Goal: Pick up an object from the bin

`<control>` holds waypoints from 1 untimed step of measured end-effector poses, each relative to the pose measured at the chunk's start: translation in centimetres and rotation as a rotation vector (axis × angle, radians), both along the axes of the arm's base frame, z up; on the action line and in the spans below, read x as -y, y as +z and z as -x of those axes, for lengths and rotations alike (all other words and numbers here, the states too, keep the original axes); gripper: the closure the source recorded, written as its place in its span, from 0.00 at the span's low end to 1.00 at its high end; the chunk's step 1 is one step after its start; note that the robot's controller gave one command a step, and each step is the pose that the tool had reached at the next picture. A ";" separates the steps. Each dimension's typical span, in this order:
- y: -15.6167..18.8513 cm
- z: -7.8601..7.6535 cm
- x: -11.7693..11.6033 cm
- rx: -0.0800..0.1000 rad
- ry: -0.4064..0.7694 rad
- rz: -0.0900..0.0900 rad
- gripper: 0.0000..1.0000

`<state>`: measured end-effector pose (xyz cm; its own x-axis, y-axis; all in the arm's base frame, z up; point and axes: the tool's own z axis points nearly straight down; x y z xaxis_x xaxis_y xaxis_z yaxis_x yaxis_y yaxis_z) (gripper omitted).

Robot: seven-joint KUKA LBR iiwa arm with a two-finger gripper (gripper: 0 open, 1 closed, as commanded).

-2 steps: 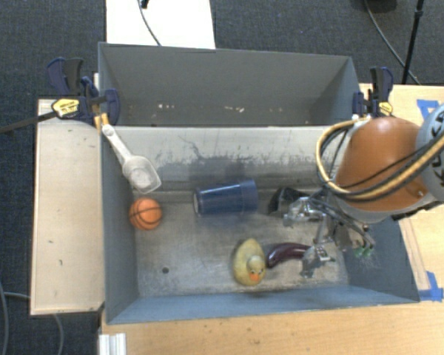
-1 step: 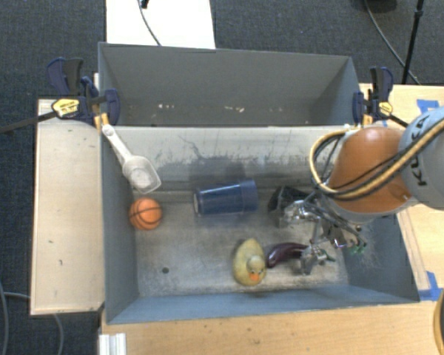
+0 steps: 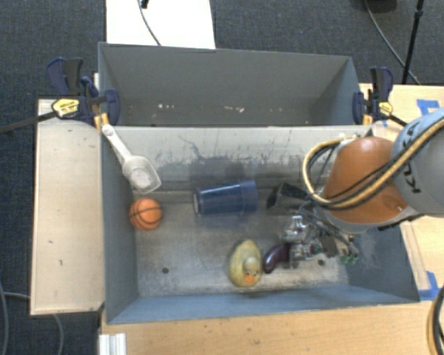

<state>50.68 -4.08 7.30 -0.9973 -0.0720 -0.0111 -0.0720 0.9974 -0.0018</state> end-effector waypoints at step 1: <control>0.0 0.0 0.0 0.000 -0.001 0.000 1.00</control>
Offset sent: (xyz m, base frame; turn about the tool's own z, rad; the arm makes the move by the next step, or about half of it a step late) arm 0.0001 0.0001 0.0275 0.0000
